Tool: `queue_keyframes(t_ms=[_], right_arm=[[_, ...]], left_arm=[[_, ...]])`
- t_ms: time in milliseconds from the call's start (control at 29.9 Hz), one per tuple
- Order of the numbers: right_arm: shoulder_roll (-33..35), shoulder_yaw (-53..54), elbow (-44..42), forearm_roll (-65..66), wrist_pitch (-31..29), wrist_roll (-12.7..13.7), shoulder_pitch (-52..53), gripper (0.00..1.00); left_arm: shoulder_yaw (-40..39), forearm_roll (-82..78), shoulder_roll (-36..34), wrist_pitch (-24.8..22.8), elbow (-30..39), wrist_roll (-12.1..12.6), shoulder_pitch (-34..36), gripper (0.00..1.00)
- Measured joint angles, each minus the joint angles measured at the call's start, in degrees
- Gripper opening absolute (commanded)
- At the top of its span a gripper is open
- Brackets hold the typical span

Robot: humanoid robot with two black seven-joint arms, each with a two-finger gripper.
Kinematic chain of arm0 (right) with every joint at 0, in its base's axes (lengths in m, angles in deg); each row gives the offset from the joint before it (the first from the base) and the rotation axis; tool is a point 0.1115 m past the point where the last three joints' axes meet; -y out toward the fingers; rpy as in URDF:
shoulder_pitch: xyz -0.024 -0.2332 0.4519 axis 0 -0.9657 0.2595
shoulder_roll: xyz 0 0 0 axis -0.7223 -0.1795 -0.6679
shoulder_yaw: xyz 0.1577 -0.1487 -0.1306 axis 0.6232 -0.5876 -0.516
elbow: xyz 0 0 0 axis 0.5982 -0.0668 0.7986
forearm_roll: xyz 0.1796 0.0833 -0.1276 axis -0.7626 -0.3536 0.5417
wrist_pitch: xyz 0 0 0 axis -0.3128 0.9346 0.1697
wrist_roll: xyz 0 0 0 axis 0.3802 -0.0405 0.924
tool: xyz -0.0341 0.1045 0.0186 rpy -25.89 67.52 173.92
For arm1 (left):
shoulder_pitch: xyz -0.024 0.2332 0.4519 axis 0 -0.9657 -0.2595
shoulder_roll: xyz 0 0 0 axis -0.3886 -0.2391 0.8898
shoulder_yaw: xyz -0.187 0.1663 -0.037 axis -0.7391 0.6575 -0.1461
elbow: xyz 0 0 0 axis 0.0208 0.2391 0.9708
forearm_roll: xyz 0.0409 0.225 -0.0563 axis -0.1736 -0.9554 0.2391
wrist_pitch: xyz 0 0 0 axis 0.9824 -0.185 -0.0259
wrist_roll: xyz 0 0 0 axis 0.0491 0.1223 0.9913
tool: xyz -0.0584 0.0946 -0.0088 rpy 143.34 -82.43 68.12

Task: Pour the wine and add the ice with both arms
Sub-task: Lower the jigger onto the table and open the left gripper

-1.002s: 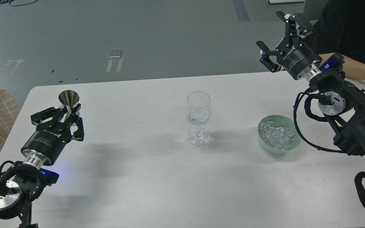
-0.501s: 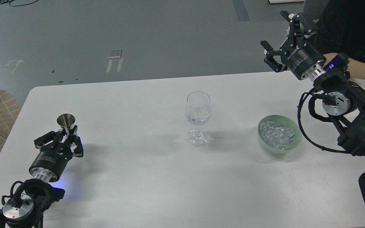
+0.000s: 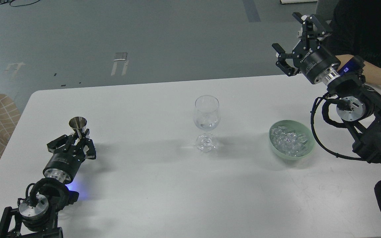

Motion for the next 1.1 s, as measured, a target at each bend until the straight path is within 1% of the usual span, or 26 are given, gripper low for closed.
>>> queue_keyframes(t_ms=[334, 468, 535, 601, 668, 702, 768, 802, 835, 869, 902, 1002, 1102], right_arm=[[0.0, 0.0, 0.0, 0.0, 0.0, 0.0, -0.07, 1.0], [0.0, 0.0, 0.0, 0.0, 0.0, 0.0, -0.03, 1.0], [0.0, 0.0, 0.0, 0.0, 0.0, 0.0, -0.03, 1.0], [0.0, 0.0, 0.0, 0.0, 0.0, 0.0, -0.03, 1.0], [-0.02, 0.0, 0.0, 0.0, 0.0, 0.0, -0.05, 1.0], [-0.05, 0.0, 0.0, 0.0, 0.0, 0.0, -0.06, 1.0], [-0.08, 0.0, 0.0, 0.0, 0.0, 0.0, -0.07, 1.0], [-0.08, 0.0, 0.0, 0.0, 0.0, 0.0, -0.08, 1.0], [-0.09, 0.0, 0.0, 0.0, 0.0, 0.0, -0.08, 1.0], [-0.09, 0.0, 0.0, 0.0, 0.0, 0.0, -0.08, 1.0], [-0.11, 0.0, 0.0, 0.0, 0.0, 0.0, -0.08, 1.0], [-0.18, 0.0, 0.0, -0.03, 0.0, 0.0, -0.09, 1.0], [-0.18, 0.0, 0.0, -0.05, 0.0, 0.0, -0.09, 1.0]], left_arm=[[0.0, -0.26, -0.53, 0.15, -0.67, -0.18, 0.17, 0.31], [0.01, -0.32, -0.74, 0.44, -0.68, -0.18, 0.23, 0.35], [0.05, -0.35, -0.96, 0.54, -0.68, -0.18, 0.28, 0.4], [0.15, -0.37, -1.08, 0.64, -0.68, -0.18, 0.28, 0.42], [0.59, -0.42, -1.15, 0.69, -0.68, -0.18, 0.27, 0.51], [0.89, -0.42, -1.18, 0.69, -0.68, -0.18, 0.27, 0.51], [1.38, -0.43, -1.21, 0.7, -0.68, -0.18, 0.22, 0.55], [1.46, -0.44, -1.22, 0.72, -0.68, -0.18, 0.21, 0.61], [1.52, -0.44, -1.23, 0.76, -0.68, -0.18, 0.2, 0.7], [1.55, -0.44, -1.24, 0.77, -0.68, -0.18, 0.2, 0.75], [1.57, -0.44, -1.24, 0.8, -0.68, -0.18, 0.17, 0.84], [1.59, -0.49, -1.28, 0.86, -0.68, -0.11, -0.05, 0.96], [1.62, -0.62, -1.57, 0.87, -0.63, -0.05, -0.41, 0.98]])
